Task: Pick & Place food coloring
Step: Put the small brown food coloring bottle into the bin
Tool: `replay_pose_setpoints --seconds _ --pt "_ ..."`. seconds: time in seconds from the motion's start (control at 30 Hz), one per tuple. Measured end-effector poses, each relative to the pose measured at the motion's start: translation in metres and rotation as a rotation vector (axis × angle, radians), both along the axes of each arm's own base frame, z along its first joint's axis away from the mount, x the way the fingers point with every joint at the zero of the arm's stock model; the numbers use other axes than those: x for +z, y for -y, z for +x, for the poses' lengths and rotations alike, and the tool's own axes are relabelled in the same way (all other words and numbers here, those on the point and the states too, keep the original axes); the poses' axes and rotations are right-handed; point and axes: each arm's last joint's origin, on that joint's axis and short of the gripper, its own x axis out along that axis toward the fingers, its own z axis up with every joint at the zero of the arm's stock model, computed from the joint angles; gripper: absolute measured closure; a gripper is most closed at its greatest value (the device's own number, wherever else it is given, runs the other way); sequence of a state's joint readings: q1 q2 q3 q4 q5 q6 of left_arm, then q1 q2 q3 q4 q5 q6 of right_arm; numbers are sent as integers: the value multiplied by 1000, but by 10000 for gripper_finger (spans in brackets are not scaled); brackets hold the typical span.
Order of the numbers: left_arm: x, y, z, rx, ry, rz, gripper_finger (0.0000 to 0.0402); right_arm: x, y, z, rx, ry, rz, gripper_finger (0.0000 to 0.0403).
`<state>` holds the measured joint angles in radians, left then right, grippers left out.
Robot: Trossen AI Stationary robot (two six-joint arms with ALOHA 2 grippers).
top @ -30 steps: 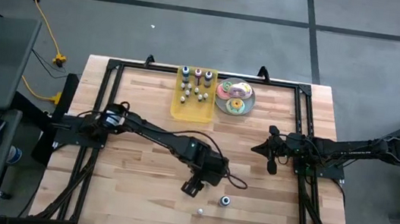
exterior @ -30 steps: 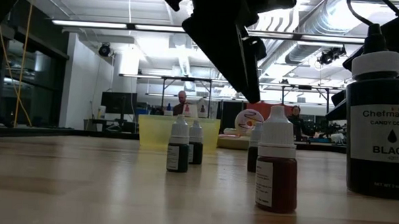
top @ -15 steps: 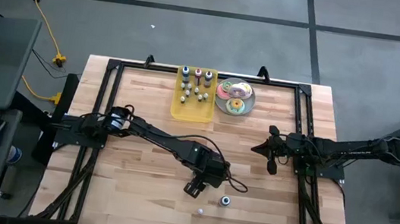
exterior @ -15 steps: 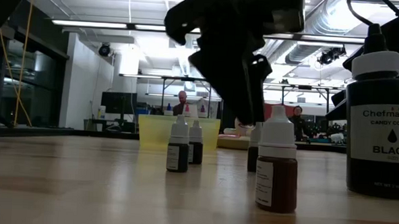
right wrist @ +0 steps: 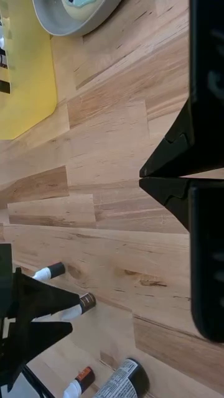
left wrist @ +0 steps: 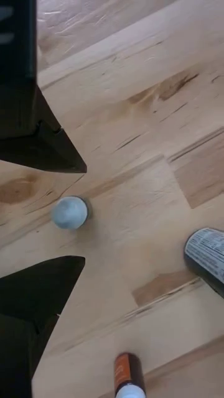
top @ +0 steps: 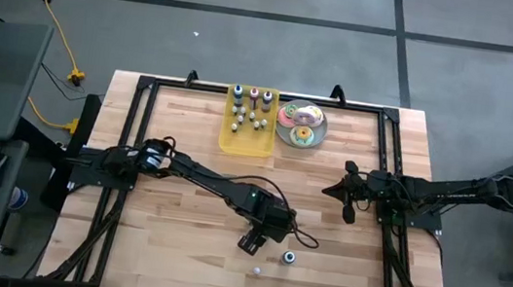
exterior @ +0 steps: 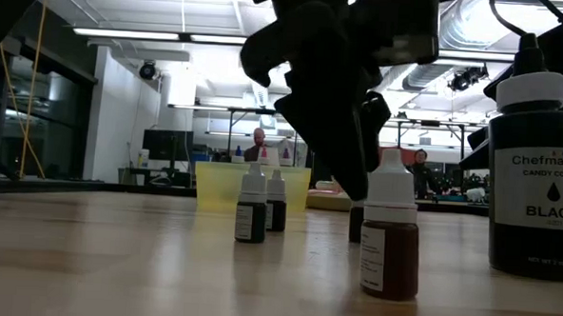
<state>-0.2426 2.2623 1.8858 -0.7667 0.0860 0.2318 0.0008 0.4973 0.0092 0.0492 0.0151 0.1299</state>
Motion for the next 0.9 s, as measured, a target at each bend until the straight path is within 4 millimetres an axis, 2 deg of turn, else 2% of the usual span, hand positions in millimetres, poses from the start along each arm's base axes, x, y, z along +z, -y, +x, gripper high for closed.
replay_pose_setpoints --seconds 0.63,0.9 --pt "0 -7 2 14 2 3 180 0 0 0 0 0 0 402" --pt "0 -7 2 12 3 3 244 0 0 0 0 -1 0 402"
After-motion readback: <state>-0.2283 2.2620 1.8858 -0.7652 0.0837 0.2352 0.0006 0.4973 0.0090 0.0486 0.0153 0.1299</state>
